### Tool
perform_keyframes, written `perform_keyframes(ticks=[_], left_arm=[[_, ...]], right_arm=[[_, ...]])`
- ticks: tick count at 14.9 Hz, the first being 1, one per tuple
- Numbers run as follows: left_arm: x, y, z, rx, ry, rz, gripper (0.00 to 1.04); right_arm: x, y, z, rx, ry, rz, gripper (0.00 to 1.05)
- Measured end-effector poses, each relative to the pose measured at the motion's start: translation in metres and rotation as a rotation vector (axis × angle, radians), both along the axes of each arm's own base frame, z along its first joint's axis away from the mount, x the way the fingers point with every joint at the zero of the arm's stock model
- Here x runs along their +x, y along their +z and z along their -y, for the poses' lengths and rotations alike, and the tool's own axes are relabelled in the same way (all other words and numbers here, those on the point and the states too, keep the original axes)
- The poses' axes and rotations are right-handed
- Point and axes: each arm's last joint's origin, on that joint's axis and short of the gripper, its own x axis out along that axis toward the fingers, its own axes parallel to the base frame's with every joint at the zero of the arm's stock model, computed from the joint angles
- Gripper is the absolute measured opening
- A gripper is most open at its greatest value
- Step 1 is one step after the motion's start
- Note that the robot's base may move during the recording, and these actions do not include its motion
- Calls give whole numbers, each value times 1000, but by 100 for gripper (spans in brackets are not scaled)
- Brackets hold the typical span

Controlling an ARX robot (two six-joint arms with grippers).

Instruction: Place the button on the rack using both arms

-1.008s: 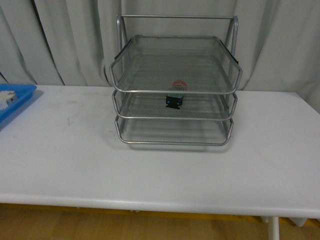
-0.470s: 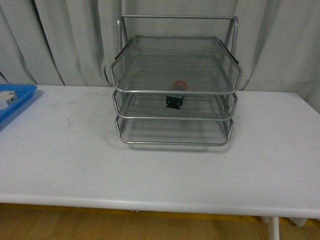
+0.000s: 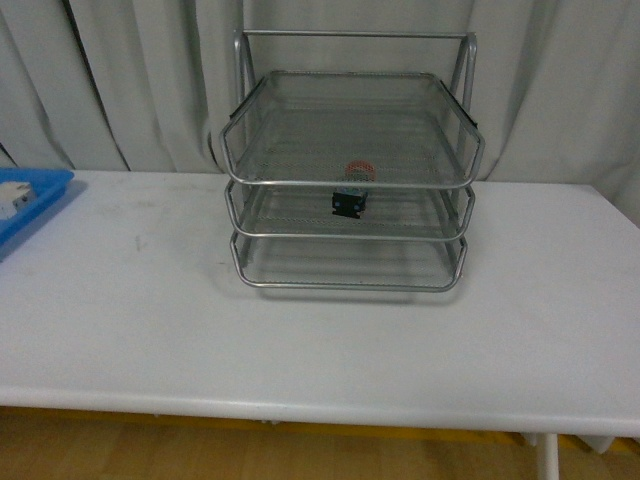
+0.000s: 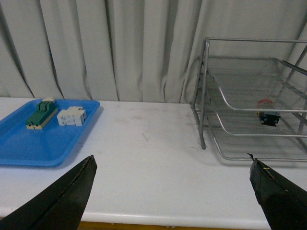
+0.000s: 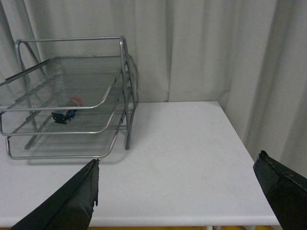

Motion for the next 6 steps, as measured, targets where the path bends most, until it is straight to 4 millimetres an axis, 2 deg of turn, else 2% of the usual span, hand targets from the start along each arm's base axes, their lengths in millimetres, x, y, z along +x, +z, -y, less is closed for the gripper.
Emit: perform_keyframes(ticks=[6], left_arm=[[0, 0, 0, 0, 0, 0, 98]], right_arm=[[0, 0, 0, 0, 0, 0, 98]])
